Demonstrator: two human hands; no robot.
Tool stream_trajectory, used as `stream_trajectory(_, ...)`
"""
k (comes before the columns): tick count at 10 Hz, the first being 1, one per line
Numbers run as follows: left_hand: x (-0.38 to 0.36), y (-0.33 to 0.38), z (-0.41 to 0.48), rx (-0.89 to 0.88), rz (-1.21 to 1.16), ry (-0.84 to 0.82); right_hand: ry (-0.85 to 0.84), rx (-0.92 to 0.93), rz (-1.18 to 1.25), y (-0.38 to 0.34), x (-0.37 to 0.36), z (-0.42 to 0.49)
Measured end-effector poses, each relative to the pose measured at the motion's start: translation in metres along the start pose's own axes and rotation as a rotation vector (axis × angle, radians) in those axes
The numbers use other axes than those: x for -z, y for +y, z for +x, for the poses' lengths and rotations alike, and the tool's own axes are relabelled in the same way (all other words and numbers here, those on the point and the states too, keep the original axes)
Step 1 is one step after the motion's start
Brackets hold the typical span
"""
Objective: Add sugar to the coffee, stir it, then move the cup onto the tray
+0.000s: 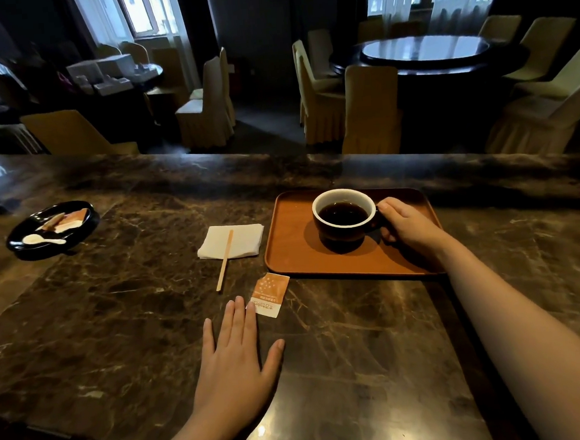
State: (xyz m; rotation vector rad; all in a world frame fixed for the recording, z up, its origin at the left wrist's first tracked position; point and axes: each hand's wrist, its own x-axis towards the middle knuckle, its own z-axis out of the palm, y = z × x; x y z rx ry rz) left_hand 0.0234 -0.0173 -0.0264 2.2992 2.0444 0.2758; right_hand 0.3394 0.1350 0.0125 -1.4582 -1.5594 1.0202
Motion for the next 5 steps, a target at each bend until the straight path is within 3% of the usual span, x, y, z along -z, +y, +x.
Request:
stream_trajectory(4, 0.0019, -0.0007, 0.0013, 0.006, -0.025, -0.016, 0.057, -0.019, 0.019, -0.0032, -0.0044, -0.0013)
stream_trajectory(5, 0.0005, -0.0017, 0.0010, -0.005, -0.015, -0.032, 0.222, 0.002, -0.071, -0.0037, -0.0083, -0.0031)
